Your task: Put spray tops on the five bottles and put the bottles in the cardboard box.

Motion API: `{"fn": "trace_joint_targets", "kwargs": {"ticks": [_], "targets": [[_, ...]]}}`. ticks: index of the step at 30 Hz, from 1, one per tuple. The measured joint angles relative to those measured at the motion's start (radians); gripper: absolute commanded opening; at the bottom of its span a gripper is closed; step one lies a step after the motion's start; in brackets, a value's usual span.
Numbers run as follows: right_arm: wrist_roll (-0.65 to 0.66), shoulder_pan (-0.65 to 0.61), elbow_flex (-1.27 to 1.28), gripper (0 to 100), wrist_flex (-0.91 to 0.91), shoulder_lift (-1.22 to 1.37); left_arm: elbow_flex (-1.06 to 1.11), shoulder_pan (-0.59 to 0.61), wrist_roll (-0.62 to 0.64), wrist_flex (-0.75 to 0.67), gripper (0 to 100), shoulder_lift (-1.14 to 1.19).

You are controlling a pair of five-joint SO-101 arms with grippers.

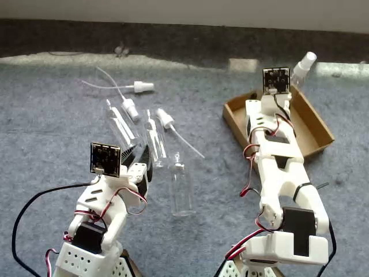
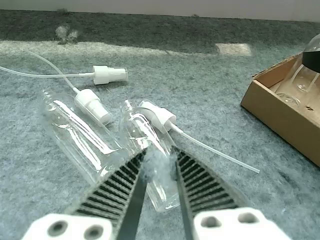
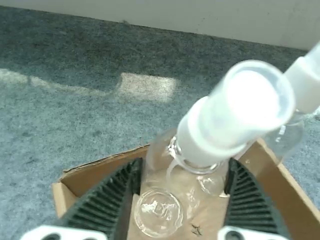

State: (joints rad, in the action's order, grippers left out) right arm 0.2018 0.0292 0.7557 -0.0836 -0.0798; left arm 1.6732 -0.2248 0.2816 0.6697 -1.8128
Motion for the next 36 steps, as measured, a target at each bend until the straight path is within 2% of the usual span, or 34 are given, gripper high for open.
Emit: {"fn": "trace_joint_targets", "kwargs": {"ticks": [4,16,33,36], "targets": [[0.0,0.0,0.0,31.3,0.0,0.0,0.0,0.0,0.0,0.0,1,0.0],[0.0,0.0,0.002,31.7,0.0,-0.011,0.0,0.0,0.0,0.0,1,0.0],[0.0,-0.037,0.12,31.7,0.0,-0.261,0.0,0.0,0.0,0.0,1,0.0],[0.0,-0.037,0.12,31.7,0.054,-0.299,0.0,0.0,0.0,0.002,1,0.0]]}}
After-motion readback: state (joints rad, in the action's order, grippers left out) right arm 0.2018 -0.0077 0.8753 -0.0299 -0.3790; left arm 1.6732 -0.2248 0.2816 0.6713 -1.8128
